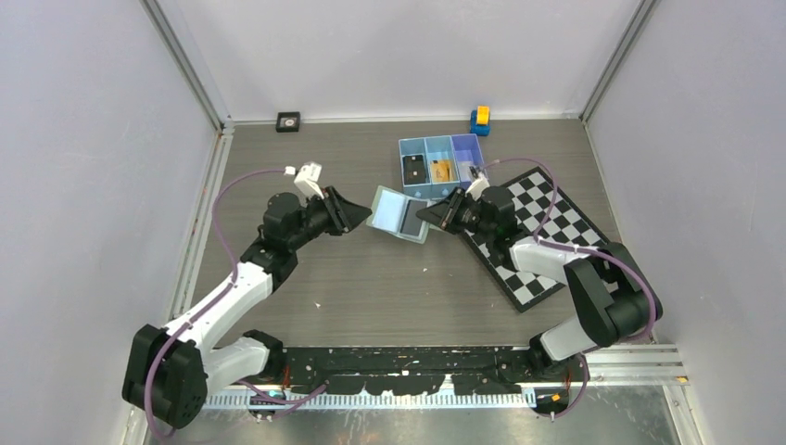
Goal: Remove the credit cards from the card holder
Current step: Remove the credit card from the card holder.
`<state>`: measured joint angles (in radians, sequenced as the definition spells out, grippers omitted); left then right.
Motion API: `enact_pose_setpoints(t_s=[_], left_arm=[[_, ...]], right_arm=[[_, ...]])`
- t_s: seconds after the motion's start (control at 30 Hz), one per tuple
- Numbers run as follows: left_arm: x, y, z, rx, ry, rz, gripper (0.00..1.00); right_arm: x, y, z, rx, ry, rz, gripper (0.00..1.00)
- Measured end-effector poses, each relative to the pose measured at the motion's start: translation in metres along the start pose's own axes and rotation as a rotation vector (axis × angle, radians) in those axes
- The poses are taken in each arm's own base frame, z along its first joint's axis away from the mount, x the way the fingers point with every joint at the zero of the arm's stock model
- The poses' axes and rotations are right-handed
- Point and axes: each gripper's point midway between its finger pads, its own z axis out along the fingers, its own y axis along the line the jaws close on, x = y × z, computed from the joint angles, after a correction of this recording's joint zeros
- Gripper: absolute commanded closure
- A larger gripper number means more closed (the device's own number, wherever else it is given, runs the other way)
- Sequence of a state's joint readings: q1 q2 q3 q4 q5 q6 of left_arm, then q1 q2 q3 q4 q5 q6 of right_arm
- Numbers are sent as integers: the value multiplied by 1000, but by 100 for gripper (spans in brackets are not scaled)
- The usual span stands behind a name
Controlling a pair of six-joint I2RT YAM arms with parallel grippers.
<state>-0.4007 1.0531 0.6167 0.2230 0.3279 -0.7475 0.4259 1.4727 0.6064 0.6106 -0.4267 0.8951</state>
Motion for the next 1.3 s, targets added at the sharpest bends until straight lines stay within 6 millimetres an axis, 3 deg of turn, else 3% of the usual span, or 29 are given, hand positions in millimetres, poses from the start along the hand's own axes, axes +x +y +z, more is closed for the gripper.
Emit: enact_pose_setpoints(t_s=[0.13, 0.3, 0.43, 0.67, 0.9, 1.1, 1.3], left_arm=[[6, -24, 11, 148, 34, 21, 91], [35, -26, 35, 227, 172, -15, 92], [54, -27, 42, 245, 251, -32, 92], [48, -28, 49, 214, 261, -32, 78], [49, 0, 57, 144, 277, -125, 78], [46, -4, 56, 168, 278, -146, 72], [43, -12, 55, 211, 282, -160, 78]], right_arm=[[12, -12, 6, 25, 47, 19, 100], [25, -8, 8, 6, 92, 19, 100], [28, 0, 9, -22, 105, 8, 100], [23, 18, 8, -97, 90, -15, 99], [18, 36, 3, -181, 63, -24, 99], [19, 40, 1, -204, 61, -16, 100], [16, 47, -1, -239, 57, 8, 99]])
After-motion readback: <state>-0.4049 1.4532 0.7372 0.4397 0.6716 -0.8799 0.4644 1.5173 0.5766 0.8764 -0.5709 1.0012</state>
